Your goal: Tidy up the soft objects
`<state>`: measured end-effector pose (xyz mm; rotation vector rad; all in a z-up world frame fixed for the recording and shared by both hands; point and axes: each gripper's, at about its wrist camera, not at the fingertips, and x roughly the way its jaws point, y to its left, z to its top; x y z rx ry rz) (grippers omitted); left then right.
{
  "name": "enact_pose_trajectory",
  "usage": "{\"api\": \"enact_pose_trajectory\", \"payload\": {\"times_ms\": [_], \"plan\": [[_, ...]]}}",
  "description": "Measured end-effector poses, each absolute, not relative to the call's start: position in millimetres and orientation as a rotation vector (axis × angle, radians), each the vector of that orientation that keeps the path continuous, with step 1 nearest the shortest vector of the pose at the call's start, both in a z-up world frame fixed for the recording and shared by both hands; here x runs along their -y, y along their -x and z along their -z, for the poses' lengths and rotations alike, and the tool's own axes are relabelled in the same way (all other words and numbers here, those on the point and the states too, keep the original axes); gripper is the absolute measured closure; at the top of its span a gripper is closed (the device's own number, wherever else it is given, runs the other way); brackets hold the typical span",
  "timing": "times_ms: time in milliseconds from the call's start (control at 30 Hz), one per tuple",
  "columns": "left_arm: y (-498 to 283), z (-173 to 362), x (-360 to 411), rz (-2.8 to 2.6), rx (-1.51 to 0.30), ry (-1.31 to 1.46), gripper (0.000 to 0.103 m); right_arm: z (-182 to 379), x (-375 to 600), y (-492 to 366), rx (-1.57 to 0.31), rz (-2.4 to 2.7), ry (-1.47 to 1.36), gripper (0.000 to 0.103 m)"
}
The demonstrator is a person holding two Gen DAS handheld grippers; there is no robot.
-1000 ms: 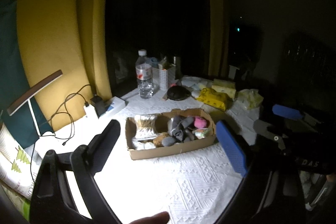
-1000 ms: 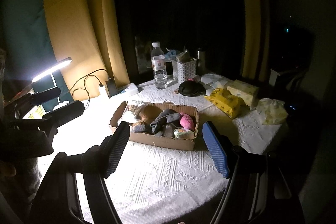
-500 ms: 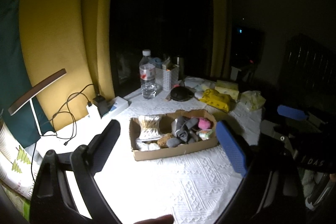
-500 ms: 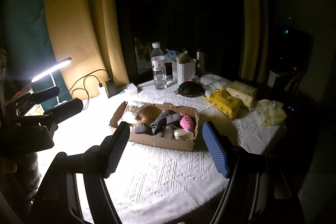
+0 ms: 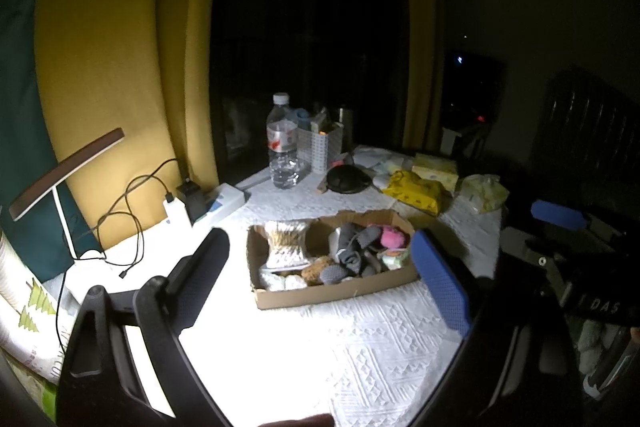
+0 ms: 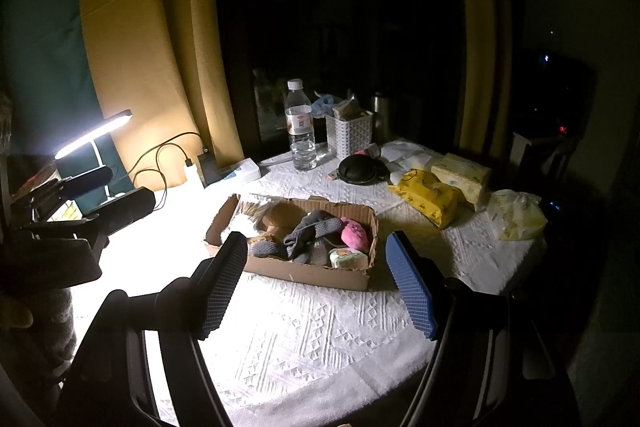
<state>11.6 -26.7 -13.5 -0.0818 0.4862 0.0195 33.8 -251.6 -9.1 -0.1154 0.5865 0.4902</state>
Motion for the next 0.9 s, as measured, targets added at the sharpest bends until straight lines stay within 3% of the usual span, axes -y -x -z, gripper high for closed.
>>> {"api": "enact_pose_trajectory", "payload": {"times_ms": [900], "plan": [[-15.8, 16.0, 24.4, -0.021, -0.489, 0.085, 0.01, 15.7, 250.5, -42.0, -0.597, -0.497, 0.114, 0.028]]}}
